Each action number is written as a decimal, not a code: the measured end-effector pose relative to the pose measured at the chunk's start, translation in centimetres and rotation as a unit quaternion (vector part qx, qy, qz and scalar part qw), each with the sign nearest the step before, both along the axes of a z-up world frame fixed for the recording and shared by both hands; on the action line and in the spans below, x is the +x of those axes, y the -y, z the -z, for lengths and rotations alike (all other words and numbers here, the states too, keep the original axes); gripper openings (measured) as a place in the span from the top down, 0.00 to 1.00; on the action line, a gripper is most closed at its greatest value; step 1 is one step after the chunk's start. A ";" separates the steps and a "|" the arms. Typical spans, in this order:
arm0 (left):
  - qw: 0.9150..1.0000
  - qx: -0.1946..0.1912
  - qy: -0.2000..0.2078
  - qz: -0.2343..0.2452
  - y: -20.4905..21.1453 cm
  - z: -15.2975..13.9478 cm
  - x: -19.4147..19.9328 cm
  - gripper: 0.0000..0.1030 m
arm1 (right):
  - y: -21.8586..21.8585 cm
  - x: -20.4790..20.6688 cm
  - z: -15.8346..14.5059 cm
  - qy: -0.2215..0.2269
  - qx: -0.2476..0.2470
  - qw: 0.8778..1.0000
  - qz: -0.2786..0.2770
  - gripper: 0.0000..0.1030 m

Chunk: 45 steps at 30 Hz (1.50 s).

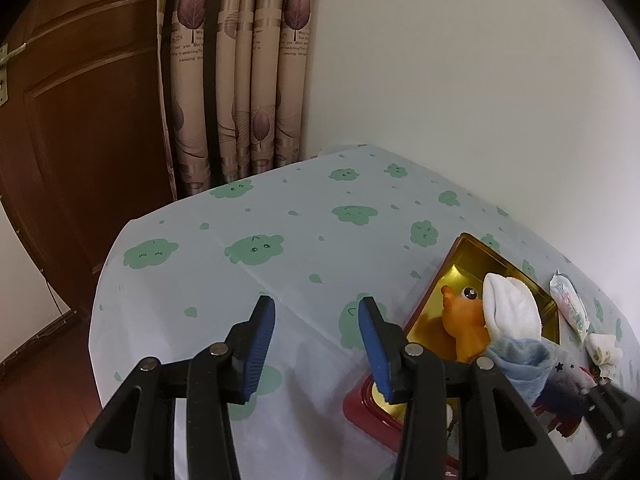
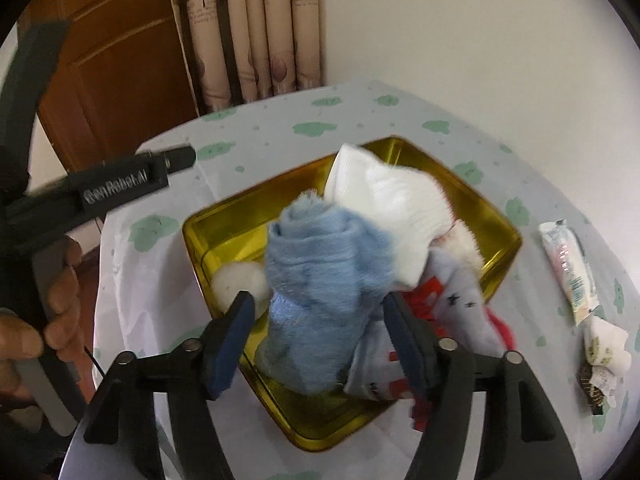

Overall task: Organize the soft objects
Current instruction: 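Carry the blue fuzzy towel into the tin and open the right tool, then grasp the rolled white towel with gold print using the right tool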

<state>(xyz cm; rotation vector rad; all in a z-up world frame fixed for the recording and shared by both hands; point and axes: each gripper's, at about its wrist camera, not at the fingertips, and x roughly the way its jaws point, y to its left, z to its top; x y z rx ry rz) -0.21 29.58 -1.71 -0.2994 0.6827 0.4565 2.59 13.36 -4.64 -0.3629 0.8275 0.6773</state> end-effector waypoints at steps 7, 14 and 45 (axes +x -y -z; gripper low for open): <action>1.000 0.004 0.001 0.006 0.2 -0.1 0.0 0.57 | 2.5 -0.5 -3.4 0.019 0.040 0.999 0.018 0.31; 1.000 0.010 0.001 0.008 0.4 -0.2 -0.1 0.57 | 7.9 0.4 -4.5 0.034 0.057 0.995 0.080 0.25; 0.999 0.025 -0.020 0.026 1.2 0.3 0.8 0.57 | 24.6 14.9 3.0 0.020 -0.097 0.955 0.278 0.13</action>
